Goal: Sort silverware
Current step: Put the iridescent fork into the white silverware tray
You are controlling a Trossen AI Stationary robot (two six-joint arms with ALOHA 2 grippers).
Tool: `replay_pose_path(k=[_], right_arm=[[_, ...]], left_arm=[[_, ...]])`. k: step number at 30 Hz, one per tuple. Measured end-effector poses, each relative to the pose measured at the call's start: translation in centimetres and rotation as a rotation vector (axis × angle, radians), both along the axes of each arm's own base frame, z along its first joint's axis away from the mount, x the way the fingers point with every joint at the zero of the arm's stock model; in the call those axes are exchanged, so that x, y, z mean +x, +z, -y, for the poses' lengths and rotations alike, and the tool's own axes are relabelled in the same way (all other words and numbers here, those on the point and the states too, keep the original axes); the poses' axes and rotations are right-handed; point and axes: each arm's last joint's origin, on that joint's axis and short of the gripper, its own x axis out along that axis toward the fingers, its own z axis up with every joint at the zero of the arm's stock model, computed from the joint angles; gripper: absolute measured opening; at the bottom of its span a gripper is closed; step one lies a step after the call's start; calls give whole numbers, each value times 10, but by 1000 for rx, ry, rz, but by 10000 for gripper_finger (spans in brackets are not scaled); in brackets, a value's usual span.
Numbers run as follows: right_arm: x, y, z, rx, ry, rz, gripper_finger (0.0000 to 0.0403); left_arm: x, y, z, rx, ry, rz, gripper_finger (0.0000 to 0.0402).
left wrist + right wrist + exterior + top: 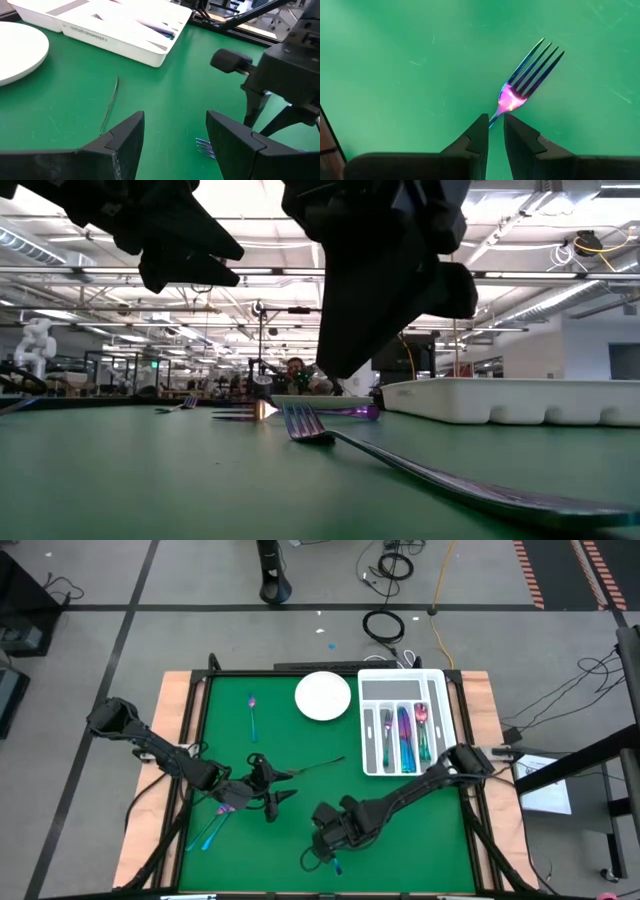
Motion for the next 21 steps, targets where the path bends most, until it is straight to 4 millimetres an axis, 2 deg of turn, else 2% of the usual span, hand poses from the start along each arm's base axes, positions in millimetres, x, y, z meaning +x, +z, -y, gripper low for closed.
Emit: replay_pose_path(k=[4, 12, 21], right_arm=[[-3, 0, -6, -25, -26, 23, 50], [-2, -23, -17, -44, -21, 1, 51], [-4, -26, -19, -41, -56, -12, 86]], left_arm=[[0, 0, 0, 0, 0, 0, 215], [0, 0, 0, -3, 0, 4, 215], [0, 0, 0, -1, 0, 2, 215]])
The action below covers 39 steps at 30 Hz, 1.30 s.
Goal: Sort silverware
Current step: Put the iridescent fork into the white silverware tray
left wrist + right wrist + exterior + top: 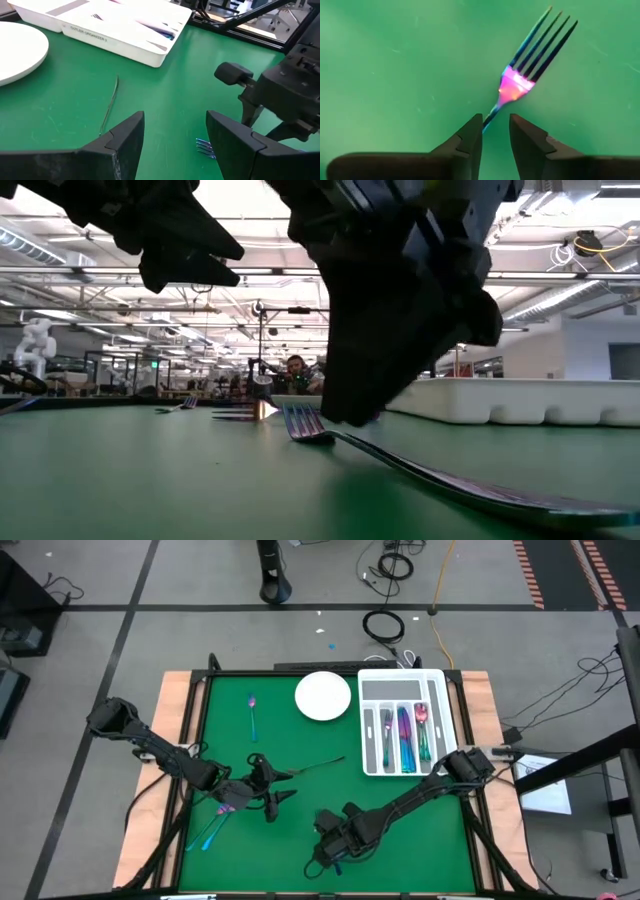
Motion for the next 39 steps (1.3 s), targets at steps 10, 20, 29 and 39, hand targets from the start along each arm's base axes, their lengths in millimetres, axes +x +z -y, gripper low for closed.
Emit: replay_pose_path(k=[10, 20, 29, 39], right_arm=[[2, -31, -8, 7, -5, -54, 113], [-3, -34, -6, -16, -13, -115, 15], [3, -2, 8, -108, 57, -215, 3], [-24, 82, 60, -279, 8, -261, 1]], left_arm=[[0, 0, 0, 1, 0, -2, 215], [0, 0, 0, 1, 0, -2, 215], [0, 0, 0, 1, 0, -2, 215], [0, 0, 1, 2, -3, -3, 215]])
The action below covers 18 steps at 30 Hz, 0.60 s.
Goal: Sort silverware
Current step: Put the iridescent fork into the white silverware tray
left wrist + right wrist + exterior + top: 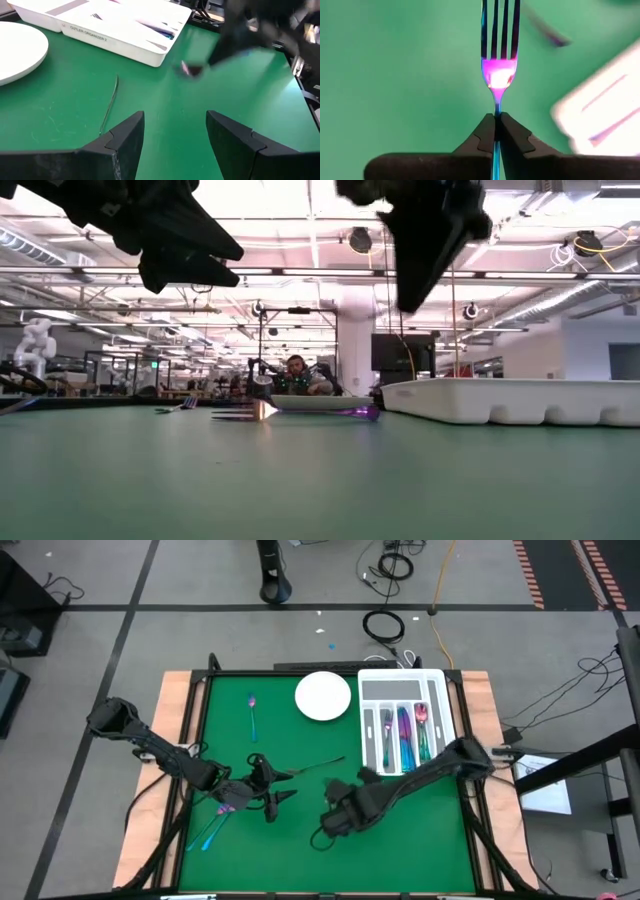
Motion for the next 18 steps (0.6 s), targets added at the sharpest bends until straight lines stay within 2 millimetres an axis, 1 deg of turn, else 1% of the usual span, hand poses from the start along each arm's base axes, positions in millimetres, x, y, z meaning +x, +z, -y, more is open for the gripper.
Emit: replay_pose_path(k=[3, 5, 8, 11, 14, 18], right_arm=[[-12, 28, 23, -40, -28, -9, 1], [-18, 43, 38, -47, -36, -4, 1], [-29, 60, 59, -35, -42, 44, 0], [-48, 75, 83, -23, -71, 94, 0], [-70, 77, 110, -24, -140, 131, 0], [-97, 68, 142, 3, -254, 241, 0]], left_arm=[[0, 0, 0, 0, 0, 0, 215], [0, 0, 0, 0, 0, 0, 215], [0, 0, 1, 0, -2, 0, 215], [-1, 0, 1, 0, -6, 0, 215], [-1, 0, 1, 2, -6, -3, 215], [-1, 0, 1, 3, -6, -4, 215]])
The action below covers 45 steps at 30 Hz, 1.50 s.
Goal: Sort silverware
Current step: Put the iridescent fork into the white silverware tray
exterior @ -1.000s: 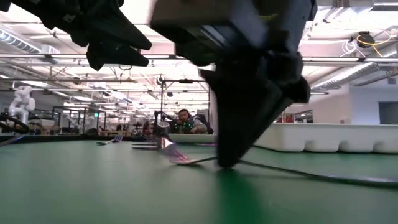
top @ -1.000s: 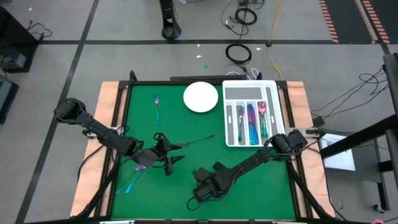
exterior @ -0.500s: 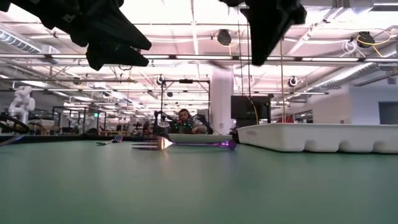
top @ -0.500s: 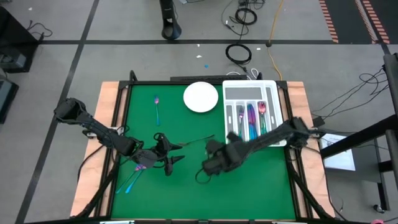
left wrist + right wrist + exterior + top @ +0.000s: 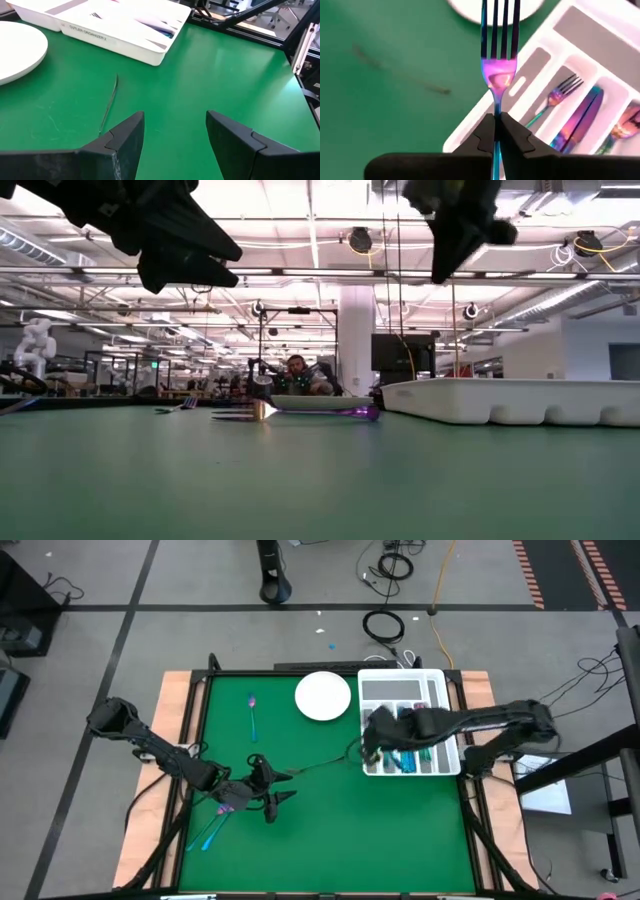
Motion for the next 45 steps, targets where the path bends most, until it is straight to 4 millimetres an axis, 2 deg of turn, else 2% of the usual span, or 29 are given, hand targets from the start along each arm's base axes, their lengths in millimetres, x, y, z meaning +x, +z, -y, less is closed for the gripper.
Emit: replay_pose_path(k=[5, 10, 14, 18, 30, 37, 45], right_arm=[[-26, -25, 33, 51, -155, 87, 0], [-42, -54, 60, 102, -281, 53, 0], [-42, -75, 78, 117, -386, 83, 0], [-38, -92, 88, 154, -418, 96, 0], [-25, -132, 95, 172, -506, -36, 0], [-22, -143, 97, 154, -524, -70, 3], [-21, -144, 93, 162, -512, -77, 41]], left_arm=[[0, 0, 0, 0, 0, -1, 215], [0, 0, 0, 0, 0, -1, 215], [0, 0, 0, -3, 0, 5, 215], [0, 0, 0, -3, 0, 5, 215], [0, 0, 0, -2, 0, 4, 215], [0, 0, 0, -3, -3, 4, 215], [0, 0, 0, -3, -3, 4, 215]])
